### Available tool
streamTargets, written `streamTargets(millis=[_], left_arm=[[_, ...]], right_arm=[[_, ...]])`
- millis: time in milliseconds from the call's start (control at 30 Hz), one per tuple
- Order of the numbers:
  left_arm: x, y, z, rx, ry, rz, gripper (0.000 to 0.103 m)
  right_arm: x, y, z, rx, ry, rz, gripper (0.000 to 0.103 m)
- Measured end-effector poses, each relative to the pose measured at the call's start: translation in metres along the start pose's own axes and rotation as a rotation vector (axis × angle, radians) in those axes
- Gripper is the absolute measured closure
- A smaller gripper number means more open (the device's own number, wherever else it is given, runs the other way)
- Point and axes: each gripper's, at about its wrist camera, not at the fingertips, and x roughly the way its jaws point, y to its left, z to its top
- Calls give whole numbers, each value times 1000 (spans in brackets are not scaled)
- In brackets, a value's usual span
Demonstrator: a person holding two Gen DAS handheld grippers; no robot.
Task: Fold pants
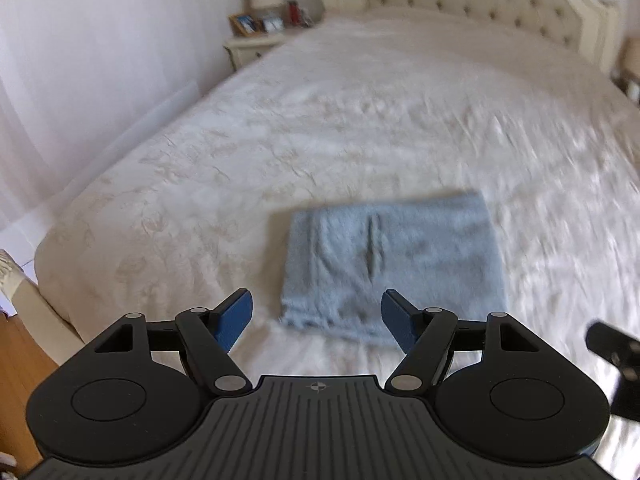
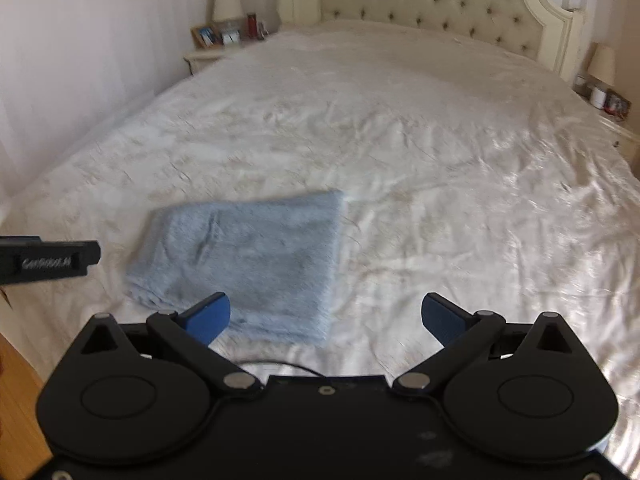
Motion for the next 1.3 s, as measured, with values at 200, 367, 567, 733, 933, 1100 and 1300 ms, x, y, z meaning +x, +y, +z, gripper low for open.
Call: streamTargets(millis=[200,367,567,733,933,1100,1300], left_arm=[[-15,-14,-15,5,7,-10,33],[-25,-20,-24,-5,21,-36,33],[-31,-30,-35,-9,46,-47,33],[-37,-36,-42,-2,46,-37,33],[-41,-40,-46,-17,61,-44,33],[-43,-44,-51,-18,70,-40,33],[-47,-51,-54,-11,73,-32,33]], right_arm=[[-7,-13,-6,62,74,56,0],[-13,-15,-15,64,97,46,0],[-20,-18,-25,75,105,42,0],[-26,-21,-29,84,103,45,0],[-29,-25,-34,80,109,50,0],[-32,-28,-37,86,109,51,0],[-34,-35,-41,98,105,53,0]])
